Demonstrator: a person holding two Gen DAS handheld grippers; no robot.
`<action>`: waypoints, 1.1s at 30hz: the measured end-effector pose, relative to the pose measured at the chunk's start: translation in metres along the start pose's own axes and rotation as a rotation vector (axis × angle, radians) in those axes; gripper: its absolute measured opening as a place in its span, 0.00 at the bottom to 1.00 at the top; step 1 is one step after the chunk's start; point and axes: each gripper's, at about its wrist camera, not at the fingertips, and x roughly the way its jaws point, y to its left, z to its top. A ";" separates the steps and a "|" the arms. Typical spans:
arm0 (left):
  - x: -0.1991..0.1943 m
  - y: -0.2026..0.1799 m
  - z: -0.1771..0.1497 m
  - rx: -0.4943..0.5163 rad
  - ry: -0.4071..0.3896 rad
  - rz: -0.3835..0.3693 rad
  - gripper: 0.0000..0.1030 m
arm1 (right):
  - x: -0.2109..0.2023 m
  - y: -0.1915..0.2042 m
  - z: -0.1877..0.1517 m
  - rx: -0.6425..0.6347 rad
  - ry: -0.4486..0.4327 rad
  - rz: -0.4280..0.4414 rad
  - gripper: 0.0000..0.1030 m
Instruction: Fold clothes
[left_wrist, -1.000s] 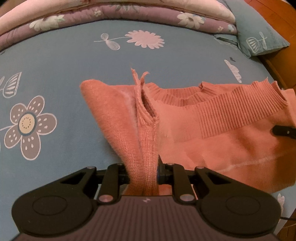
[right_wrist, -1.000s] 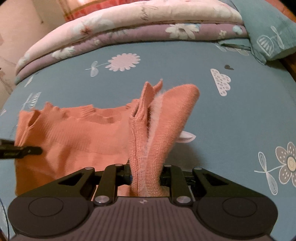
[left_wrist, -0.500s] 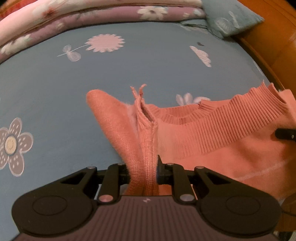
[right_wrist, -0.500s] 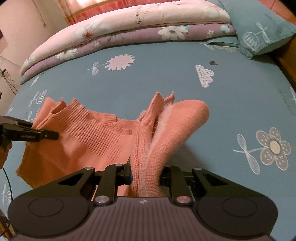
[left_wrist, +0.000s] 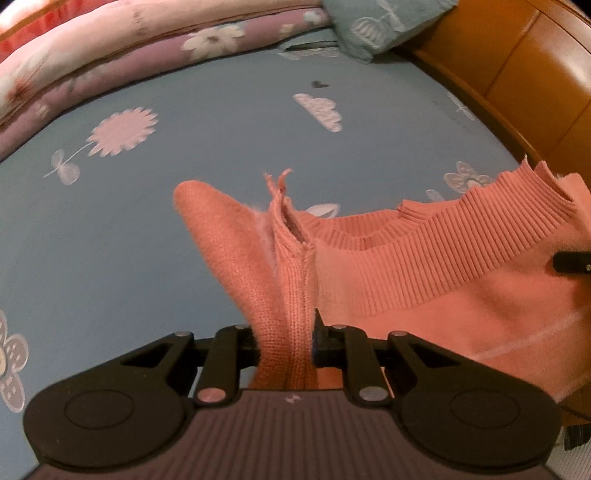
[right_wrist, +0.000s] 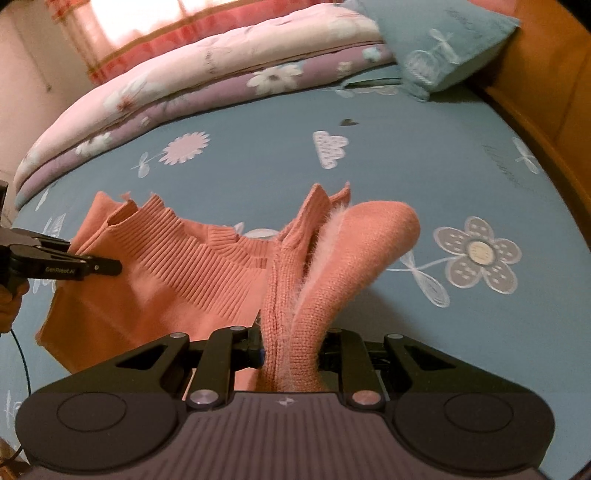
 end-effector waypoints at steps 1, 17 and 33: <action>0.003 -0.006 0.005 0.008 0.000 -0.008 0.15 | -0.004 -0.007 -0.001 0.013 -0.005 -0.007 0.21; 0.069 -0.139 0.096 0.238 0.018 -0.106 0.15 | -0.045 -0.125 -0.031 0.207 -0.087 -0.143 0.21; 0.133 -0.252 0.183 0.401 -0.017 -0.169 0.15 | -0.060 -0.207 -0.057 0.436 -0.164 -0.200 0.21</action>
